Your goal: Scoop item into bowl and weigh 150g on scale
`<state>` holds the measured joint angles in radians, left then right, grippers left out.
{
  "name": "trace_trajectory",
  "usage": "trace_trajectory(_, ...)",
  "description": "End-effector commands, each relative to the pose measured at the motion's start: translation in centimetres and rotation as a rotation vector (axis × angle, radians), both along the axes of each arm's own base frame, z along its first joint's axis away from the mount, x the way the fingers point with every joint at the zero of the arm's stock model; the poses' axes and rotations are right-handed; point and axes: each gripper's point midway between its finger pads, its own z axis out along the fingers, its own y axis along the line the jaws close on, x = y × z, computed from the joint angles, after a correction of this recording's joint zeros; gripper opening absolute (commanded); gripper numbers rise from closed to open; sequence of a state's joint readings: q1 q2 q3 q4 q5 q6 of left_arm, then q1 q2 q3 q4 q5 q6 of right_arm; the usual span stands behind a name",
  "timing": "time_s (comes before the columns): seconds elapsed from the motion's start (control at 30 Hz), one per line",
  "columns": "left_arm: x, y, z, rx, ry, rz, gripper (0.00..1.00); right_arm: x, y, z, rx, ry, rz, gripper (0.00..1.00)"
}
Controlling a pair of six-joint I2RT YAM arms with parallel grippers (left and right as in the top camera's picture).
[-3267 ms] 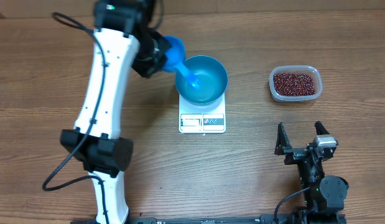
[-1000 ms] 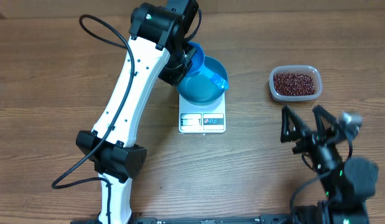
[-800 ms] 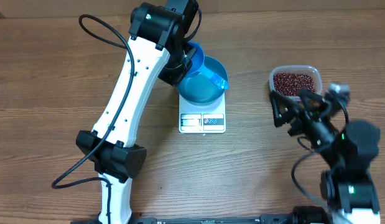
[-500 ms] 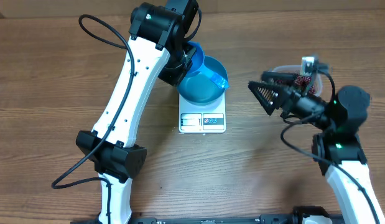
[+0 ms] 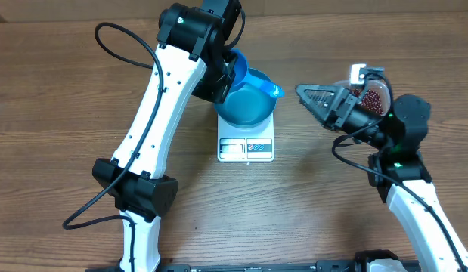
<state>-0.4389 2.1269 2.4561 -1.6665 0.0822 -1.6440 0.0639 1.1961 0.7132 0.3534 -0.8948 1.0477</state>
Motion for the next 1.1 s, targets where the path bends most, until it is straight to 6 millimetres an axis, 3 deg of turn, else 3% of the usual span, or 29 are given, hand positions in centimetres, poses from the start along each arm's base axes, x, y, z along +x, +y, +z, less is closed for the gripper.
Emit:
trace_trajectory(0.0, -0.4, -1.2, 1.7, -0.076, -0.021, 0.023, 0.04, 1.1, 0.5, 0.9, 0.035, 0.030, -0.080, 1.00)
trace_trajectory(0.33, -1.7, -3.6, 1.7, -0.076, -0.025, -0.040, 0.04, 1.2, 2.2, 0.7, 0.031, 0.039, -0.117, 1.00)
trace_trajectory(0.43, -1.9, -4.0, 1.7, -0.073, -0.026, -0.053, 0.05, 1.2, 2.2, 0.3, 0.026, 0.056, -0.119, 0.90)
trace_trajectory(0.57, -2.4, -4.7, 1.7, -0.073, -0.025, -0.070, 0.04, 1.3, 2.1, 0.1, 0.023, 0.065, -0.123, 0.59)
trace_trajectory(0.67, -2.7, -5.1, 1.7, -0.073, -0.024, -0.083, 0.04, 1.3, 2.1, -0.1, 0.022, 0.070, -0.129, 0.46)
trace_trajectory(1.07, -3.3, -6.0, 1.7, -0.074, -0.024, -0.110, 0.04, 1.4, 2.0, -0.2, 0.019, 0.077, -0.137, 0.23)
